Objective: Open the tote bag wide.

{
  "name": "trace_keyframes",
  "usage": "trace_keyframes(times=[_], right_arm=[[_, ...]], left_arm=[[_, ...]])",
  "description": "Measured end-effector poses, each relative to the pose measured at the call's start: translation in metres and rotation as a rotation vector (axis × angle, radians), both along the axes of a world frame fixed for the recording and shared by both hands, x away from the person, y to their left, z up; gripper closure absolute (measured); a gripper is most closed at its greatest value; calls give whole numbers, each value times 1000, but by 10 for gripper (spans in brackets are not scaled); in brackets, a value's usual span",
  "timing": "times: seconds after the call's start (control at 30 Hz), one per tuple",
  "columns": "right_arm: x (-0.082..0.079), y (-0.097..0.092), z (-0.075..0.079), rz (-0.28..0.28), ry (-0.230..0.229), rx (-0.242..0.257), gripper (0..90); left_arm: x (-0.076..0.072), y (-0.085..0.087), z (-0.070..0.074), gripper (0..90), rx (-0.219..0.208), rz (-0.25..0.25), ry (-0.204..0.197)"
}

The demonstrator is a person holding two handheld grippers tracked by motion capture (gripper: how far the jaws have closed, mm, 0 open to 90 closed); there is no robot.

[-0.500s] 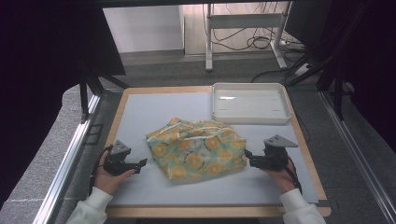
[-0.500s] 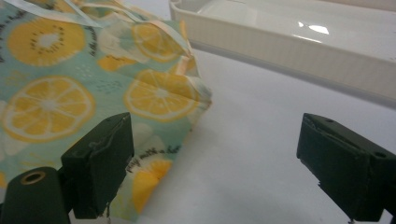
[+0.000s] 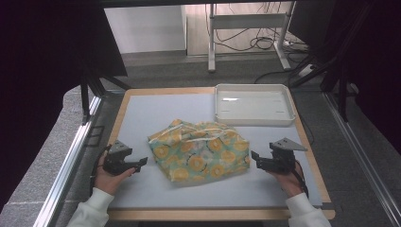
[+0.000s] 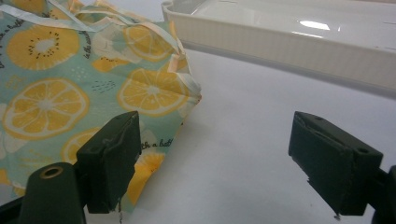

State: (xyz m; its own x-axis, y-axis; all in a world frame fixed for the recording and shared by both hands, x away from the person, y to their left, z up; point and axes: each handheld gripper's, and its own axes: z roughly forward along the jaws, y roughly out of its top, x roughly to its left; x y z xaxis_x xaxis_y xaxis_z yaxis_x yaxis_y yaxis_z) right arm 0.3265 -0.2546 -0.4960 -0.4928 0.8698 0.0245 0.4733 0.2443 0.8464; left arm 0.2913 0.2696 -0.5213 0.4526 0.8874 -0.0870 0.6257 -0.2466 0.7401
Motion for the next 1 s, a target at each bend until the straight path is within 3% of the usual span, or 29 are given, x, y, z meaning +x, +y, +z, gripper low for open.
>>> trace_keyframes(times=[0.33,0.57,1.0], right_arm=[[-2,7,0,6,-13,-22,187],[0,5,-1,3,-7,-24,215],[-1,5,-1,1,-1,-35,216]], left_arm=[[-6,2,3,248,-20,-5,-18],[-3,3,3,276,-28,-5,3],[-6,2,12,280,-32,-7,-3]])
